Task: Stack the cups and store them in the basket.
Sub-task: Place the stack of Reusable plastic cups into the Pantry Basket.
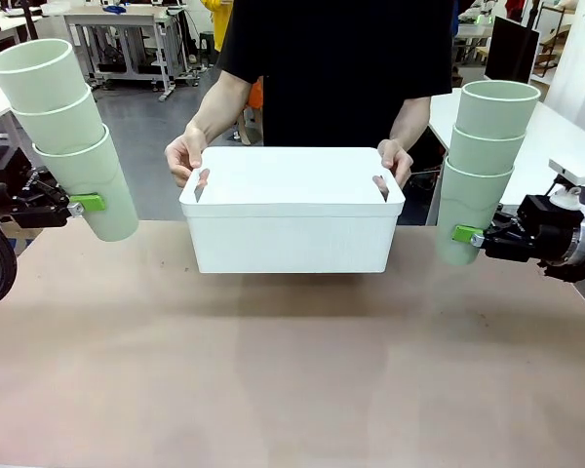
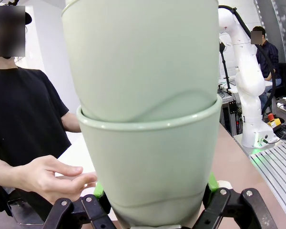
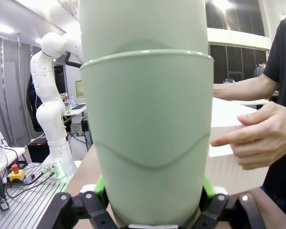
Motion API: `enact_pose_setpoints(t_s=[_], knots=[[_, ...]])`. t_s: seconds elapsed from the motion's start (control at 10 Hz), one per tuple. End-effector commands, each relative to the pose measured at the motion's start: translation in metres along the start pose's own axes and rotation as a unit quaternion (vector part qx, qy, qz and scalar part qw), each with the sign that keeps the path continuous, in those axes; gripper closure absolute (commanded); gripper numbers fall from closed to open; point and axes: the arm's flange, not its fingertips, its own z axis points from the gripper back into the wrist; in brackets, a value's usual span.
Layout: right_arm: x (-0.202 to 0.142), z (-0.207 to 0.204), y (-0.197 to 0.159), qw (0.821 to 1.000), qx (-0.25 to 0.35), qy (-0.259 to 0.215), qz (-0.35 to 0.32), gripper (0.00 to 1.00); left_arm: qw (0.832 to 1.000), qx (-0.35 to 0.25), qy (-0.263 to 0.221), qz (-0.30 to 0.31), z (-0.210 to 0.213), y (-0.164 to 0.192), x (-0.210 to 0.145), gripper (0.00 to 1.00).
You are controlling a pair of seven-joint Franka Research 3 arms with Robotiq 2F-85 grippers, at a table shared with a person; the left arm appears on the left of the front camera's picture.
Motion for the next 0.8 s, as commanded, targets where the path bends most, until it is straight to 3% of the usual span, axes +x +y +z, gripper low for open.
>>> enact_pose_setpoints(t_s=[0.0,0.7], knots=[[0.0035,-0.0027,-0.0007,1.000,-0.007,-0.006,0.010,0.17,1.000,-0.004,-0.007,-0.007,0.0005,0.0006,0.0046,0.14],[0.0035,-0.0027,-0.0007,1.000,-0.007,-0.006,0.010,0.17,1.000,-0.004,-0.007,-0.007,0.0005,0.0006,0.0046,0.14]])
